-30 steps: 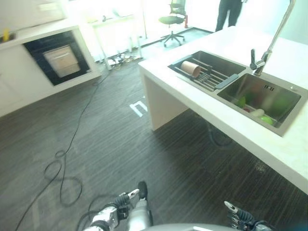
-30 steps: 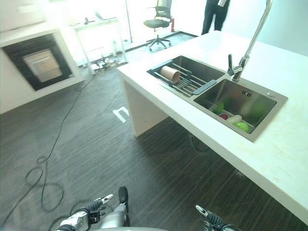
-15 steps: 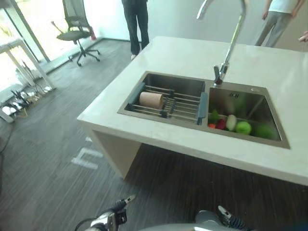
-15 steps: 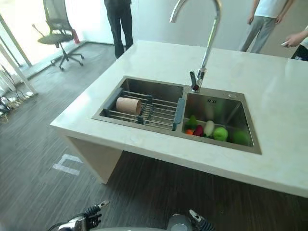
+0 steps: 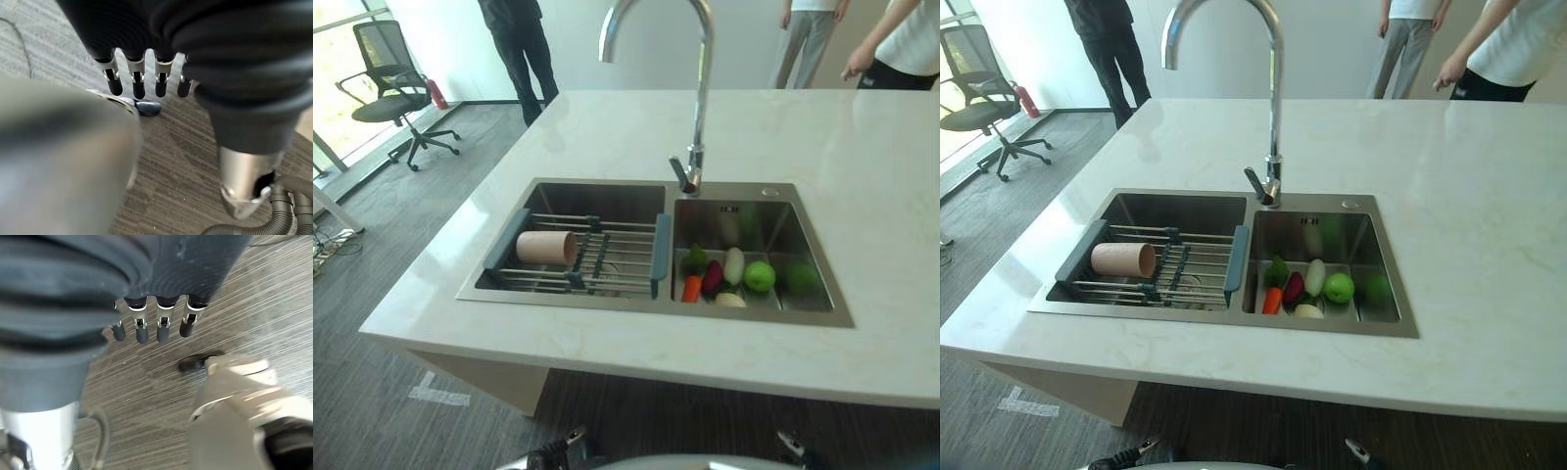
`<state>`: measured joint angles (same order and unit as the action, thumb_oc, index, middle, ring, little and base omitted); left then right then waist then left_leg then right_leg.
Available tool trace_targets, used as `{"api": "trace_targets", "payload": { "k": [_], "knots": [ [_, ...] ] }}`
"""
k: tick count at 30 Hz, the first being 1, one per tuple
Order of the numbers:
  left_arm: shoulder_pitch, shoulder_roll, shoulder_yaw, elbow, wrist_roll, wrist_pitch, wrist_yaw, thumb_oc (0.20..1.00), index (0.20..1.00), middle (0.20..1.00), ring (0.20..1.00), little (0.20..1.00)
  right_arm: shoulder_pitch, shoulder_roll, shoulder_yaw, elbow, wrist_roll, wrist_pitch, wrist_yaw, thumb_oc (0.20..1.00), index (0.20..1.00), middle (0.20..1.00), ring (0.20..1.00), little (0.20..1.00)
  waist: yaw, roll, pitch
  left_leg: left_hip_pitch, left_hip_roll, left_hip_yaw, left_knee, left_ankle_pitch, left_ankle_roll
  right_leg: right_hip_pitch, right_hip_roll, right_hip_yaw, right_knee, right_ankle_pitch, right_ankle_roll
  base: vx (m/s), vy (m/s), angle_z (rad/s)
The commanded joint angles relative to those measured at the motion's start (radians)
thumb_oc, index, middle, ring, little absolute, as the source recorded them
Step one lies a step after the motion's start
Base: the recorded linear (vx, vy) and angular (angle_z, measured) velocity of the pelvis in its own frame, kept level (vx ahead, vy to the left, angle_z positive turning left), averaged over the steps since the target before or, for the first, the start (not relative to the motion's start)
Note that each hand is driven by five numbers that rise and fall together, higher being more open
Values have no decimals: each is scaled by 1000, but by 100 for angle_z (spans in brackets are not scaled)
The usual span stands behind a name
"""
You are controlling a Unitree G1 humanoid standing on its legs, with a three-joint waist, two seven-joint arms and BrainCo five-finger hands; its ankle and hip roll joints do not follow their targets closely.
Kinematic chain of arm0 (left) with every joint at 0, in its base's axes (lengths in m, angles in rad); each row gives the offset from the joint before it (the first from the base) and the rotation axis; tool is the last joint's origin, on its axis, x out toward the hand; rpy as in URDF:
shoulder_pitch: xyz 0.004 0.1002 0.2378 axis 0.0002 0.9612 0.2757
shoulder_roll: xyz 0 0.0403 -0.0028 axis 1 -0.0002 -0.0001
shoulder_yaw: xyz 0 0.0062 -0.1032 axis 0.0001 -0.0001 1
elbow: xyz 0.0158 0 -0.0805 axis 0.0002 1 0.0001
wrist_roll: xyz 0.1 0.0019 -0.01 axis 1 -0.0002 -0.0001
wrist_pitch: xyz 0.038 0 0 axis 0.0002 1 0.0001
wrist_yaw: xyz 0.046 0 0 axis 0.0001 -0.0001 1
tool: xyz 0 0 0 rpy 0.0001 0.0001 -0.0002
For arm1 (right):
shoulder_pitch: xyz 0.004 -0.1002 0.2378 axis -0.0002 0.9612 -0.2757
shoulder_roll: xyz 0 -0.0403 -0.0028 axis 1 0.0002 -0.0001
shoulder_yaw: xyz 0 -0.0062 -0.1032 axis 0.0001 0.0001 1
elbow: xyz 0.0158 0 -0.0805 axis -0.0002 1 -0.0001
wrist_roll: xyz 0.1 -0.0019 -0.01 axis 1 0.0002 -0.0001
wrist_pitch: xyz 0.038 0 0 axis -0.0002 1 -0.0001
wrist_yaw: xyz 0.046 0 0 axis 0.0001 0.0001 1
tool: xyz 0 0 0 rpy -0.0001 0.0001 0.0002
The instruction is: Place the dishes in the dishwasher.
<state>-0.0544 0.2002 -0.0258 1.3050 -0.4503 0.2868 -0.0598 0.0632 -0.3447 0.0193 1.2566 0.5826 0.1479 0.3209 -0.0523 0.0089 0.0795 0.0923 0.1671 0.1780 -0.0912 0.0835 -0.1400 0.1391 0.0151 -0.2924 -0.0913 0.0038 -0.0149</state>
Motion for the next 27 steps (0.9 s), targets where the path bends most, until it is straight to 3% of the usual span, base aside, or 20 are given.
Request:
{"api": "trace_targets", "payload": {
  "k": [1,9,11,16,19,20,22,23,24,27],
  "knots": [
    [-5,55,2,59,12,79,10,1000,1000,1000,1000,1000,-62,42,-44,28,-20,1,12,1000,1000,1000,1000,1000,0,-23,-4,-3,-42,32,4,-58,43,2,-136,-6,4,-9,146,113,32,1],
    [16,108,99,117,-114,337,83,1000,1000,1000,1000,1000,-48,14,-86,56,-60,5,4,1000,1000,1000,1000,1000,-2,-23,-19,10,-45,38,4,-74,48,-2,-137,16,4,-12,150,66,14,0],
    [23,130,128,121,-133,372,82,1000,1000,1000,1000,1000,-48,-3,-98,56,-61,4,9,1000,1000,1000,1000,1000,0,-22,-19,12,-45,37,4,-76,47,-2,-138,14,4,-13,151,23,12,-6],
    [67,216,195,109,-31,576,-156,1000,1000,1000,1000,1000,-40,-77,-146,62,-75,-13,44,1000,1000,1000,1000,1000,9,-4,-18,10,-44,42,4,-79,45,-7,-144,3,4,-15,156,-9,22,-3],
    [107,279,239,117,63,635,-246,1000,1000,1000,1000,1000,-36,-108,-168,76,-90,-28,70,1000,1000,1000,1000,1000,16,5,-15,8,-45,43,4,-80,44,-8,-147,-4,4,-15,160,-6,7,-1],
    [135,372,306,135,156,655,-295,1000,1000,1000,1000,1000,-37,-141,-179,84,-94,-31,94,1000,1000,1000,1000,1000,21,14,-13,6,-45,44,4,-79,41,-10,-148,-5,4,-16,164,-21,22,4],
    [153,441,346,151,262,629,-339,1000,1000,1000,1000,1000,-38,-159,-179,85,-94,-30,105,1000,1000,1000,1000,1000,22,21,-13,5,-46,43,4,-77,39,-11,-150,-6,4,-15,167,-28,43,5],
    [171,551,381,185,415,495,-344,1000,1000,1000,1000,1000,-45,-182,-167,85,-91,-25,115,1000,1000,1000,1000,1000,21,35,-11,3,-48,44,4,-73,38,-14,-152,-4,4,-13,170,-52,92,3],
    [169,636,372,212,437,412,-267,1000,1000,1000,1000,1000,-54,-196,-141,88,-83,-24,118,1000,1000,1000,1000,1000,16,44,-9,3,-52,45,4,-71,38,-16,-154,2,4,-11,173,-49,88,1],
    [152,738,367,230,430,318,-198,1000,1000,1000,1000,1000,-58,-204,-111,88,-76,-32,121,1000,1000,1000,1000,1000,9,54,-10,3,-55,49,4,-69,39,-19,-155,9,4,-8,175,-34,52,-1]
  ]
}}
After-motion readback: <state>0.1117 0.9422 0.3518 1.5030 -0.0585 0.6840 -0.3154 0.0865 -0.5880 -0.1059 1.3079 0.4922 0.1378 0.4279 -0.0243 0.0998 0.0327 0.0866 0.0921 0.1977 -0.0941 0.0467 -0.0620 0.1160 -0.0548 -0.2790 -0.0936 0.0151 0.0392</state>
